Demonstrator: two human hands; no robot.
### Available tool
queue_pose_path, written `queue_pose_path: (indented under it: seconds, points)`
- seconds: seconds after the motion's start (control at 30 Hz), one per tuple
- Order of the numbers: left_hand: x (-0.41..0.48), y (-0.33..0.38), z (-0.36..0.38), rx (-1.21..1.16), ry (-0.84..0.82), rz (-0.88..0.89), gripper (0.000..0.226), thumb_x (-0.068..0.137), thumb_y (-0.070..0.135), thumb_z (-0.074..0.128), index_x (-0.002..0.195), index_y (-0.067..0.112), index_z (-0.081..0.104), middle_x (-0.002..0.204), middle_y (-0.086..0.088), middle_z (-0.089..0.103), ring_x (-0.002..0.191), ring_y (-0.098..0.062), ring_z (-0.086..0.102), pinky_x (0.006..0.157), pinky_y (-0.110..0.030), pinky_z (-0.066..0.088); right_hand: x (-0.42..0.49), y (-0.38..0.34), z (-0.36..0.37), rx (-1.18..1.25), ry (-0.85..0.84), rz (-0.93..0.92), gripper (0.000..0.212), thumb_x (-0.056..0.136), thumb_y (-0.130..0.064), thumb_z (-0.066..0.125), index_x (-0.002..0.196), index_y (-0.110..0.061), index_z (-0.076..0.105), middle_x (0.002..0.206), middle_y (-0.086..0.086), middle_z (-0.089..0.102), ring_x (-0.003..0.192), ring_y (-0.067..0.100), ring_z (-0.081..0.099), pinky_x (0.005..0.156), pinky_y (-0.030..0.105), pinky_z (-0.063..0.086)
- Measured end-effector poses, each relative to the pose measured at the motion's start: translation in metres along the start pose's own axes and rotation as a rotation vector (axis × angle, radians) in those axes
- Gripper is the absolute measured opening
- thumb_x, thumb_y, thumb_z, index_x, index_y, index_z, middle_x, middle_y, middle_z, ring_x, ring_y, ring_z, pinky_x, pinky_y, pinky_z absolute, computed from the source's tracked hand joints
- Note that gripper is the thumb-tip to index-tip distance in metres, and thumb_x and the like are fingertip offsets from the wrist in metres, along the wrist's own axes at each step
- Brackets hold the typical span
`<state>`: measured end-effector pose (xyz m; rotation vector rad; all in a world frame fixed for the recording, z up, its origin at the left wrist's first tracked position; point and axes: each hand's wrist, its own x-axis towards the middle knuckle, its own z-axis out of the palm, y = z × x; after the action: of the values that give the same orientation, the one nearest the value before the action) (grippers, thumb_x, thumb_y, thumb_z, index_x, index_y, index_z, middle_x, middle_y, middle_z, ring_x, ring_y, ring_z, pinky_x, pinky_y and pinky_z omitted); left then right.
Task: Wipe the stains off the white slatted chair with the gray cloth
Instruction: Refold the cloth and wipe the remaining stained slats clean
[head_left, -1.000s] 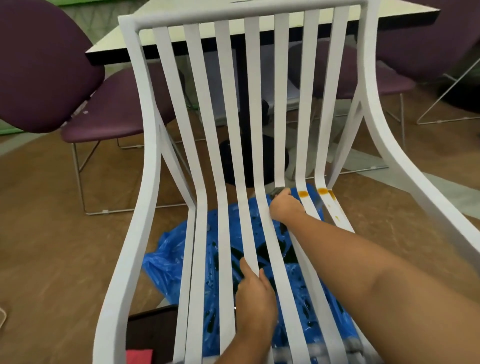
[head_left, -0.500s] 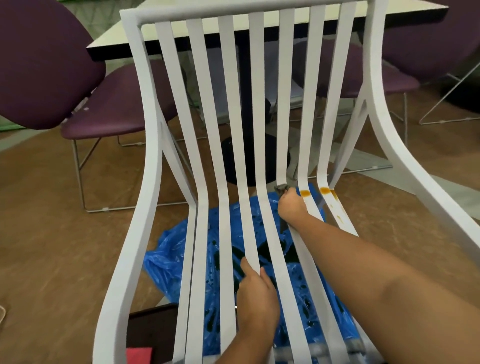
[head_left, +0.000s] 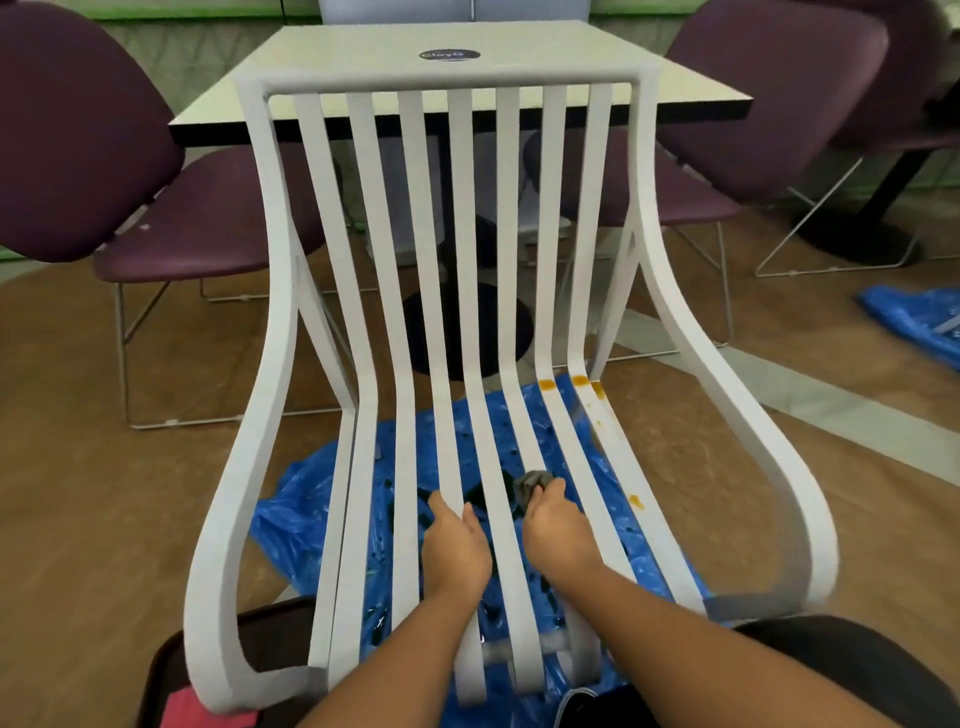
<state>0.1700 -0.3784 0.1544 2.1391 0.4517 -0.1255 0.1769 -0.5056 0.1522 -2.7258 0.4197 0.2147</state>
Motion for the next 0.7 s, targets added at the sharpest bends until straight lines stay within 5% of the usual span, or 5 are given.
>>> queue_pose_path:
  seconds: [0.13, 0.2, 0.33, 0.53, 0.7]
  points:
    - [0.001, -0.005, -0.007, -0.228, -0.003, -0.132, 0.028, 0.099, 0.037, 0.058, 0.119, 0.017, 0.058, 0.096, 0.003, 0.068, 0.085, -0.022, 0.067, 0.084, -0.039, 0.058, -0.05, 0.017, 0.006, 0.073, 0.034, 0.048, 0.025, 0.108, -0.033, 0.031, 0.117, -0.012, 0.042, 0.066, -0.008, 0.054, 0.047, 0.004, 0.042, 0.038, 0.02, 0.023]
    - [-0.001, -0.008, -0.009, -0.241, -0.028, -0.15, 0.025, 0.097, 0.041, 0.059, 0.111, 0.02, 0.062, 0.096, -0.003, 0.071, 0.089, -0.028, 0.069, 0.086, -0.048, 0.059, -0.072, 0.022, 0.007, 0.111, 0.014, 0.059, 0.025, 0.108, -0.034, 0.029, 0.117, -0.013, 0.041, 0.082, 0.001, 0.063, 0.056, 0.011, 0.049, 0.043, 0.02, 0.026]
    - [-0.007, -0.012, -0.01, -0.22, -0.078, -0.204, 0.039, 0.102, 0.042, 0.049, 0.131, 0.016, 0.055, 0.114, -0.01, 0.068, 0.101, -0.031, 0.067, 0.092, -0.049, 0.056, -0.107, 0.026, 0.008, 0.221, -0.011, 0.195, 0.027, 0.108, -0.039, 0.026, 0.115, -0.017, 0.04, 0.092, 0.004, 0.059, 0.072, 0.021, 0.052, 0.057, 0.032, 0.036]
    - [-0.049, -0.005, -0.026, -0.118, -0.145, -0.17, 0.038, 0.103, 0.021, 0.046, 0.14, 0.013, 0.044, 0.094, 0.003, 0.058, 0.082, -0.018, 0.06, 0.073, -0.034, 0.052, -0.141, 0.031, 0.013, 0.437, 0.021, 0.21, 0.019, 0.106, -0.037, 0.031, 0.112, -0.021, 0.04, 0.091, 0.006, 0.058, 0.08, 0.023, 0.057, 0.073, 0.041, 0.049]
    - [-0.068, -0.013, -0.034, 0.044, -0.214, -0.053, 0.055, 0.102, 0.014, 0.049, 0.153, 0.012, 0.026, 0.128, -0.01, 0.06, 0.095, -0.019, 0.057, 0.074, -0.028, 0.046, -0.143, 0.024, 0.0, 0.458, -0.037, 0.189, 0.04, 0.098, -0.058, 0.044, 0.115, -0.023, 0.036, 0.1, 0.002, 0.059, 0.088, 0.022, 0.058, 0.078, 0.04, 0.053]
